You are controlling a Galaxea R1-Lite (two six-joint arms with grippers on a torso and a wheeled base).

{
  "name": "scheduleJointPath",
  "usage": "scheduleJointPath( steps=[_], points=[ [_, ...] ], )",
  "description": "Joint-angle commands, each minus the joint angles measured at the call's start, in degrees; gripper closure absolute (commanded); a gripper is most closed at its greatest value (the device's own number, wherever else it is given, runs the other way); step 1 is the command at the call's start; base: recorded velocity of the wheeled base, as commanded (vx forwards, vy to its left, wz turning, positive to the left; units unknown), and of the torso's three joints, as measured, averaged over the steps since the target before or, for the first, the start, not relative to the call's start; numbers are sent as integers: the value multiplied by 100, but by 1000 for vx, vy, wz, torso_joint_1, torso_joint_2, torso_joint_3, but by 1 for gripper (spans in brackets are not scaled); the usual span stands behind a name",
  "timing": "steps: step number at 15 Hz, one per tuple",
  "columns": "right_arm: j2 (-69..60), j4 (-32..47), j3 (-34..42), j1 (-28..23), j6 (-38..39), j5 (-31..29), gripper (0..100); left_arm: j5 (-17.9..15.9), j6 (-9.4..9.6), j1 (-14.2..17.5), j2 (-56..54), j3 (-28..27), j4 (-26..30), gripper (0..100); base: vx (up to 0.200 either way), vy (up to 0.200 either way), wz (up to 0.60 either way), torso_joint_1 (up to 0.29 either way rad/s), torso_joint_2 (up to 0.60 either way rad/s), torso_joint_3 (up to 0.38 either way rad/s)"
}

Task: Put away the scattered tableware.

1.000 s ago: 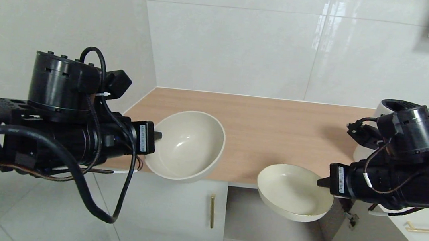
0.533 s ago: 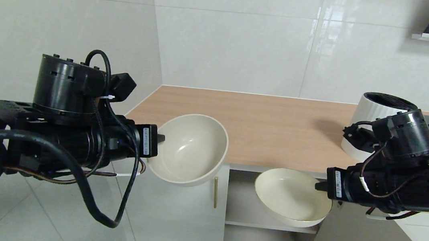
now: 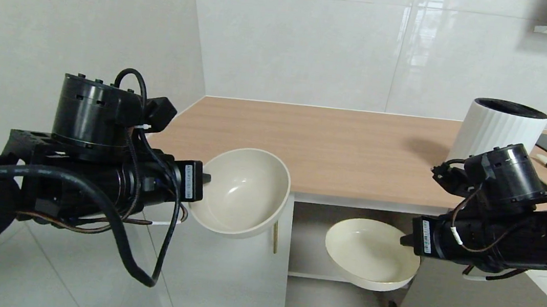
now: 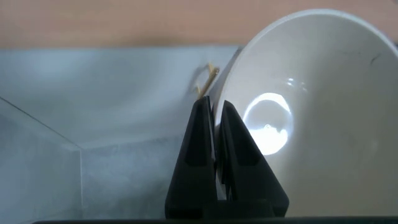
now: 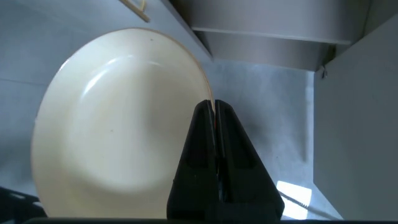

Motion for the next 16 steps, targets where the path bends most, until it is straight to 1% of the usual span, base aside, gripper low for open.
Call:
scheduleJointPath(
  steps=[1,10,15,16],
  points=[
    [42,-31,-2,3,1,-4,100,4,-3,0,56,-1,-2,100,0,0,0,-173,491,310],
    [130,-40,-2,3,1,-13,100,4,-3,0,65,-1,-2,100,0,0,0,-151,476,323],
    [157,-40,-2,3,1,-13,100,4,-3,0,74,-1,-2,100,0,0,0,-76,442,369],
    [157,-40,7,3,1,-13,100,4,-3,0,74,-1,-2,100,0,0,0,2,193,139]
  ],
)
